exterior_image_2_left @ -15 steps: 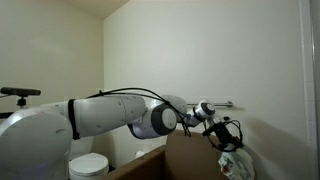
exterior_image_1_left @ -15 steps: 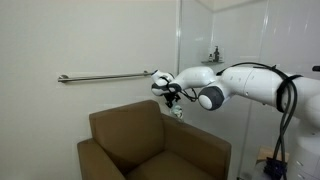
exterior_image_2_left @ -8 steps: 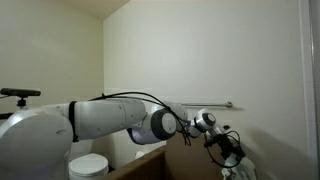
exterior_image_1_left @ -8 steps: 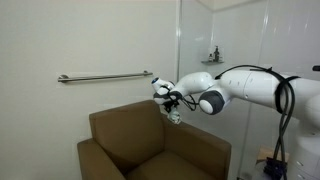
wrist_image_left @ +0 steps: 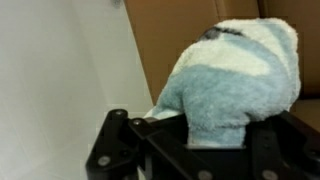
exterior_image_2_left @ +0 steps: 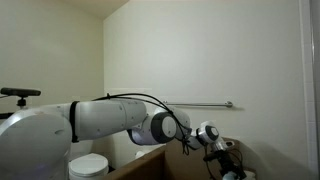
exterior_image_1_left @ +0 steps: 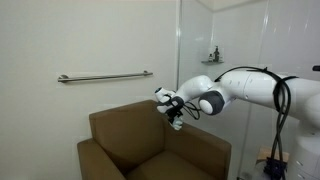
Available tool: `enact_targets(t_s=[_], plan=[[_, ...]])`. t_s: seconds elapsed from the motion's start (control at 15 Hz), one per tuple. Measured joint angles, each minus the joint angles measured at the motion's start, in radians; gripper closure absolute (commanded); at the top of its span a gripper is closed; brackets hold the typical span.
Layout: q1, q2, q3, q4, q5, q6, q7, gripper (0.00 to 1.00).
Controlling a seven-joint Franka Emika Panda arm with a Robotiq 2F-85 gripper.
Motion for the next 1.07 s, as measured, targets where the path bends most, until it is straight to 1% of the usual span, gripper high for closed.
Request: enact_targets(t_s=[0.2,0.47,0.73,0.87,1.07], plan=[[-0.012,-0.015,0.007,-0.007,0.001,-0.057,-0.035,0.95],[-0.021,-0.055,0.013,-0.053,0.001,-0.205,-0.065,0.95],[-0.008,-0.107,0.012,-0.122,-0.001,-0.344,-0.065,0.95],[0.008,-0.148,0.010,-0.169,-0.013,-0.359,-0.065,0.95],[0.042,-0.222,0.001,-0.227,-0.049,-0.345,-0.065,0.95]])
